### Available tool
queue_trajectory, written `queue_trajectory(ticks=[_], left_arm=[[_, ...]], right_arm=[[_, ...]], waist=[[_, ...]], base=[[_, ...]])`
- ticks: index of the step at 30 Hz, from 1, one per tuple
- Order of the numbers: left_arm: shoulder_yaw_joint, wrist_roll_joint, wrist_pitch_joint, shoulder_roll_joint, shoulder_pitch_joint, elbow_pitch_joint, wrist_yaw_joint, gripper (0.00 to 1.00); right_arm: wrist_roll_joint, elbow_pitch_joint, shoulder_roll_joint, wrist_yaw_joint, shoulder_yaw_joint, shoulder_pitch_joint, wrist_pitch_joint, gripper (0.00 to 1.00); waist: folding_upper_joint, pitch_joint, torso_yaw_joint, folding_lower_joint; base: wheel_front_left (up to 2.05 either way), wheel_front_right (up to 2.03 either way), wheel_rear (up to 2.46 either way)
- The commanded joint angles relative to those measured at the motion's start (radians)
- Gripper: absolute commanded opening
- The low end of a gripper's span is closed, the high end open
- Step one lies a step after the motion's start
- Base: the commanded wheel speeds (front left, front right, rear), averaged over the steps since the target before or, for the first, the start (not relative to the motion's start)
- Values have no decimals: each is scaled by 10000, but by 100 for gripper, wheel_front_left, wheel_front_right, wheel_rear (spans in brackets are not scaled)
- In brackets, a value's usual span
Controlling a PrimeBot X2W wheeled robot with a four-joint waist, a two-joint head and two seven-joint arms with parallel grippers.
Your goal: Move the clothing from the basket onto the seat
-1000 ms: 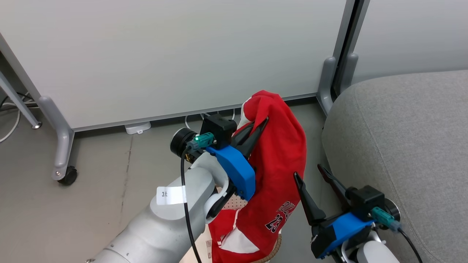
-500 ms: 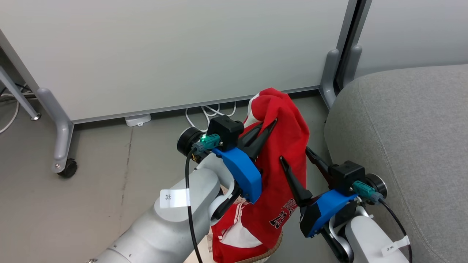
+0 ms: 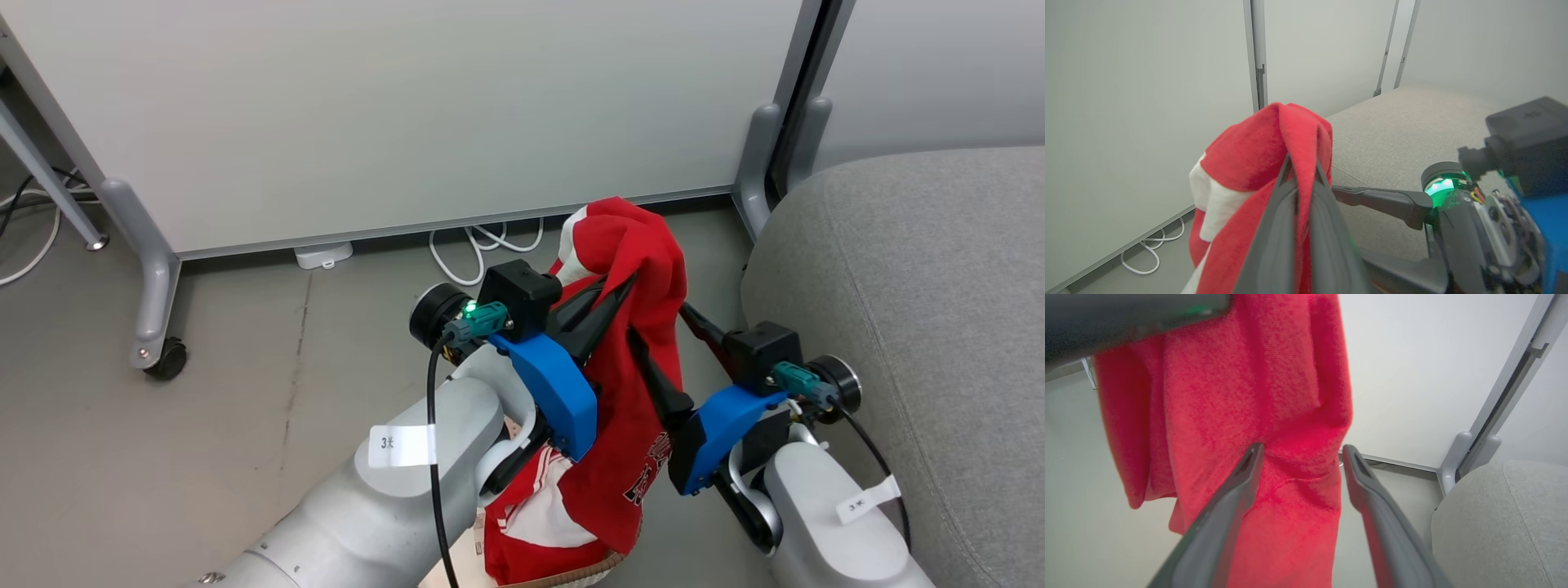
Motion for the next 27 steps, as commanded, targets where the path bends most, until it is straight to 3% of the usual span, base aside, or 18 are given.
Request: queue_trajectory(ticks=[1,8,25,26,27], left_arm=[[-57,-84,-54,-2,-161,-43,-15,0],[-319,-266,-54,-4,-244,-172,-15,0],[-1075,-920,-55,5,-297,-154,-15,0],[-1116,-963,-55,15,-306,-167,-15,0],[-1154,-1001,-55,28,-323,-184,-15,0]], right_arm=[[125,191,-17,1,203,-223,13,100],[1041,711,-326,1,1552,-686,-26,100],[2036,1279,-840,1,2973,-1388,-531,100],[2109,1296,-861,2,3079,-1423,-544,56],[2182,1302,-882,2,3195,-1465,-572,32]], waist=[[0,16,52,-1],[0,61,191,-1],[0,-12,166,-1],[0,-23,168,-1],[0,-32,170,-1]], base=[[0,0,0],[0,0,0],[0,0,0],[0,0,0],[0,0,0]])
